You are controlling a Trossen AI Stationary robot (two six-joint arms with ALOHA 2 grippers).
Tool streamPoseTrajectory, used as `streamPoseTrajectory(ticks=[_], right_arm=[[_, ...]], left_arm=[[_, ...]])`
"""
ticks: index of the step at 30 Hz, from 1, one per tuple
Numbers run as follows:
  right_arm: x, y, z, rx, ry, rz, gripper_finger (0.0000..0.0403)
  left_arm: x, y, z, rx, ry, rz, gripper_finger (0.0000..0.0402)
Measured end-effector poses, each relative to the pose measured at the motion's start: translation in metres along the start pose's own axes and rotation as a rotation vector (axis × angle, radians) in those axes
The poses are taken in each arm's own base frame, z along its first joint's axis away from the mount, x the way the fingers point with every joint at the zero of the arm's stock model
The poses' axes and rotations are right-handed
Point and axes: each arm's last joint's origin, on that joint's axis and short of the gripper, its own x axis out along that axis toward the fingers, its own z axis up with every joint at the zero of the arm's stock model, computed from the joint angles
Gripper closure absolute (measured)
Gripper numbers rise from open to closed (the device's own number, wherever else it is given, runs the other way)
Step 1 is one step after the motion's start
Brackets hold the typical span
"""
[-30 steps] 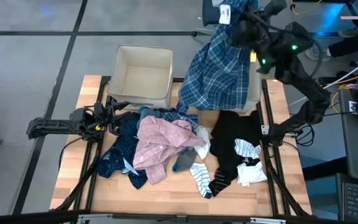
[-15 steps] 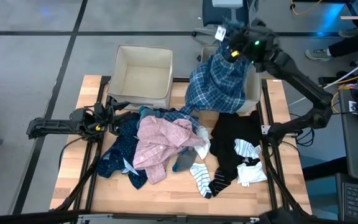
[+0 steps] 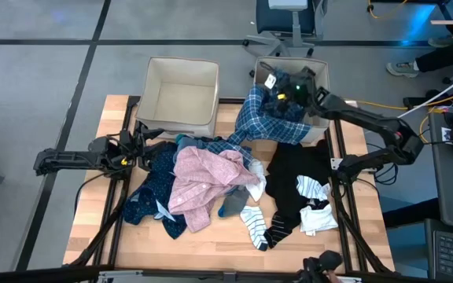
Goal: Sort clothes
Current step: Put the blue pants into the right laundry organizer
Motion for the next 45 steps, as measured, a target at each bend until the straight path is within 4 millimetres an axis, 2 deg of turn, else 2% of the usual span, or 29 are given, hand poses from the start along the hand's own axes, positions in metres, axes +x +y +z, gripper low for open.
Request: streamPoseTrajectory(ticks=[3, 10, 13, 18, 23, 28, 30, 33, 37, 41, 45], right_arm=[[0.004, 0.010, -0.013, 0.045, 0.038, 0.034, 0.0361], [0.006, 0.016, -0.018, 0.150, 0.041, 0.084, 0.0348], [0.006, 0.015, -0.018, 0.151, 0.040, 0.084, 0.0313], [0.000, 0.006, -0.006, 0.114, 0.064, 0.047, 0.0223], [-0.030, -0.010, 0.024, 0.012, 0.145, 0.067, 0.0151], [-0.077, -0.017, 0.059, -0.069, 0.113, 0.149, 0.0123], [-0.095, -0.008, 0.071, -0.103, 0.053, 0.230, 0.0122], [-0.117, 0.016, 0.082, -0.158, -0.059, 0.379, 0.0121], [-0.134, 0.054, 0.093, -0.237, -0.189, 0.484, 0.0121], [-0.139, 0.097, 0.097, -0.426, -0.296, 0.534, 0.0121], [-0.125, 0.138, 0.095, -0.640, -0.287, 0.497, 0.0120]], left_arm=[[0.000, 0.000, 0.000, 0.000, -0.002, 0.011, 0.0184], [0.000, 0.001, 0.000, 0.000, -0.002, 0.034, 0.0184], [0.000, 0.001, 0.000, -0.002, -0.001, 0.034, 0.0184], [0.000, 0.001, 0.000, -0.018, -0.002, 0.034, 0.0184], [0.000, 0.001, 0.000, -0.018, -0.002, 0.034, 0.0184], [0.000, 0.001, 0.000, -0.017, -0.002, 0.034, 0.0184], [0.000, 0.001, 0.000, -0.017, -0.002, 0.034, 0.0184], [0.000, 0.001, 0.000, -0.017, -0.002, 0.034, 0.0184], [0.000, 0.001, 0.000, 0.005, -0.001, 0.035, 0.0184], [0.000, 0.001, 0.000, 0.012, -0.001, 0.034, 0.0184], [0.000, 0.001, 0.000, 0.014, -0.002, 0.035, 0.0184]])
